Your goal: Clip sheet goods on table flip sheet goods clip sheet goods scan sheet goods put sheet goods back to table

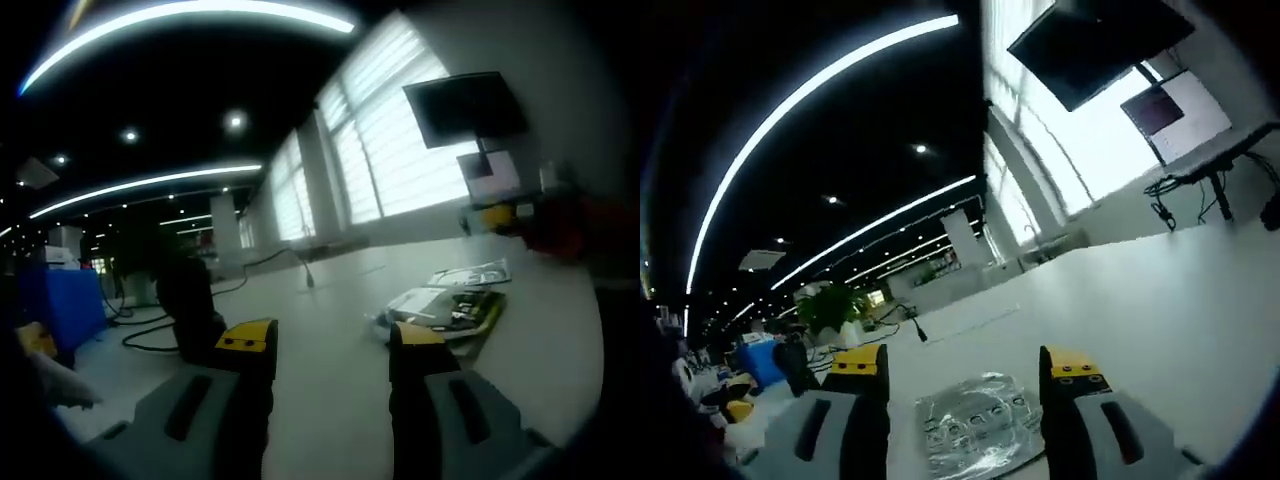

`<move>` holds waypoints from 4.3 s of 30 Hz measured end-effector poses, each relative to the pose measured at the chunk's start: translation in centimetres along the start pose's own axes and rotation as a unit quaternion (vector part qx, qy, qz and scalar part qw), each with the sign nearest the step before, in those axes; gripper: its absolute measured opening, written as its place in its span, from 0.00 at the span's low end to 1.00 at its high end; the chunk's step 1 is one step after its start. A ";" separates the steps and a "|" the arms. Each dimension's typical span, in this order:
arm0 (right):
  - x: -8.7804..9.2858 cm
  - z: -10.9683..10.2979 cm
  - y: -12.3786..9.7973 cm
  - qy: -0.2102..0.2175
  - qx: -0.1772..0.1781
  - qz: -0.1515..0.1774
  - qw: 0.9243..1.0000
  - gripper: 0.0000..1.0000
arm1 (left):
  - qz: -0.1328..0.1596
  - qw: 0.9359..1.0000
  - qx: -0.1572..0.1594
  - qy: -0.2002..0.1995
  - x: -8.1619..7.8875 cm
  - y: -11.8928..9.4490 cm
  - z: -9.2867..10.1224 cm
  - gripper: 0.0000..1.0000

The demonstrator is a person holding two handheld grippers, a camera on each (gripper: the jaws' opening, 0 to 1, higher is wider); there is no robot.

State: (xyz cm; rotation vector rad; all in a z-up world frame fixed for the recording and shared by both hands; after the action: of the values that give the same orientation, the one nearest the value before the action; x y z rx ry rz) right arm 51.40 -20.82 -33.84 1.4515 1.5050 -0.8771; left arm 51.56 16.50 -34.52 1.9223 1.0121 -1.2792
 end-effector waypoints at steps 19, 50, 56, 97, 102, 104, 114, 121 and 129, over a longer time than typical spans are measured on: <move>1.8 -1.8 1.0 -0.192 -0.197 -0.183 0.944 0.63 | -0.001 1.000 0.001 0.001 -0.1 -0.2 0.3 0.37; 5.3 2.2 3.4 -0.203 -0.239 -0.331 0.890 0.57 | -0.003 1.000 0.002 -0.001 -0.1 -0.2 0.3 0.37; 5.4 2.4 3.2 -0.192 -0.232 -0.331 0.894 0.60 | -0.002 1.000 0.002 -0.002 -0.1 -0.2 0.2 0.37; 4.4 1.6 0.6 -0.070 -0.070 -0.235 0.967 0.56 | 0.004 1.000 0.003 -0.003 0.1 0.1 -0.3 0.37; 4.0 1.4 1.2 -0.119 -0.077 -0.235 0.962 0.55 | 0.002 1.000 0.004 -0.003 0.3 0.2 -0.5 0.37; 3.9 1.3 1.3 -0.130 -0.081 -0.233 0.960 0.54 | 0.002 1.000 0.003 -0.003 0.4 0.2 -0.7 0.37; 3.0 0.7 1.9 -0.177 -0.123 -0.228 0.950 0.47 | 0.001 1.000 0.003 -0.002 0.4 0.1 -0.5 0.37; 2.0 1.2 2.9 -0.202 -0.121 -0.215 0.948 0.43 | 0.002 1.000 0.003 -0.002 0.3 0.1 -0.5 0.37; 0.4 3.0 5.1 -0.235 -0.117 -0.211 0.942 0.32 | 0.002 1.000 0.004 -0.001 0.4 0.1 -0.5 0.37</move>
State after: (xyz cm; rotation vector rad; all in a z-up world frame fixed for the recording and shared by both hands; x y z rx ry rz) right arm 56.80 -23.01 -35.06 0.6847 1.5027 -1.1568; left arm 51.99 16.96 -34.67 1.9289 1.0042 -1.2848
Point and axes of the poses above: the point that each gripper's makers call its tool centre point, and the gripper's own axes: y roughly forward along the fingers, z roughly to its right, x roughly out of its underside, the point moved 5 cm from there along -y, roughly backward along the fingers, and after that the axes turned 8 degrees about y, right-handed, at the moved point
